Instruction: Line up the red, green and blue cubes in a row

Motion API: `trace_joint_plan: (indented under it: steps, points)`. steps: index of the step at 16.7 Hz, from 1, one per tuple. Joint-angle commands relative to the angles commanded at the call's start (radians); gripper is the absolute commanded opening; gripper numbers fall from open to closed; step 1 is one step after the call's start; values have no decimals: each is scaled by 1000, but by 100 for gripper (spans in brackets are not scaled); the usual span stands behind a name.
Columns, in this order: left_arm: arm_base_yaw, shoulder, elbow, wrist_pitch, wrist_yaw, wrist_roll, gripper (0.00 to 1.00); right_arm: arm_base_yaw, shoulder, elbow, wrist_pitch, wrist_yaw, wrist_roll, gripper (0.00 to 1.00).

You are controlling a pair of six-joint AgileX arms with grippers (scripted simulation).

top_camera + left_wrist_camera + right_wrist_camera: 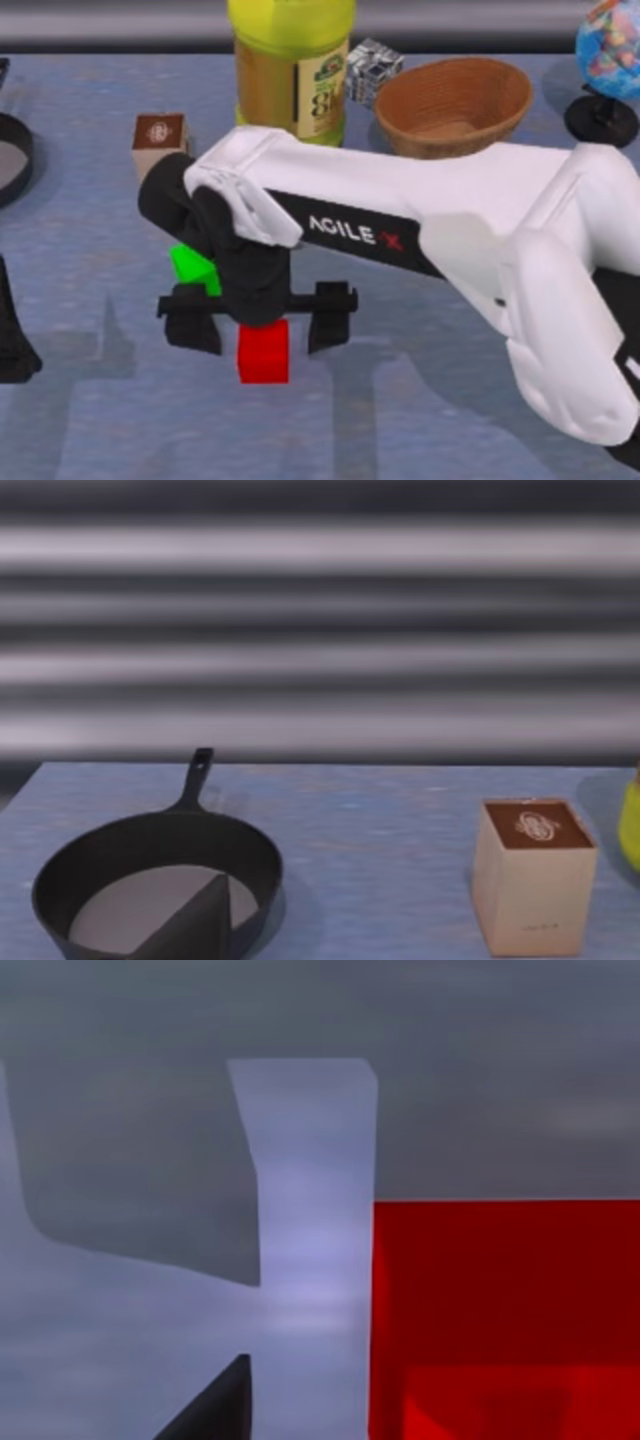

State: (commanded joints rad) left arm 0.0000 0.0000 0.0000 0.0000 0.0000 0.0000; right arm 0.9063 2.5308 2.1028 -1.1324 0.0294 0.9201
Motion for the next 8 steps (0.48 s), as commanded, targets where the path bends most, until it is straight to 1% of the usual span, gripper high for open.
trace_joint_plan:
  steps: [5,8]
  points:
    - [0,0,0,0,0,0,100,-1,0,4,-4,0,0,100]
    - [0,0,0,0,0,0,100,2,-6,72,-76,0,3,100]
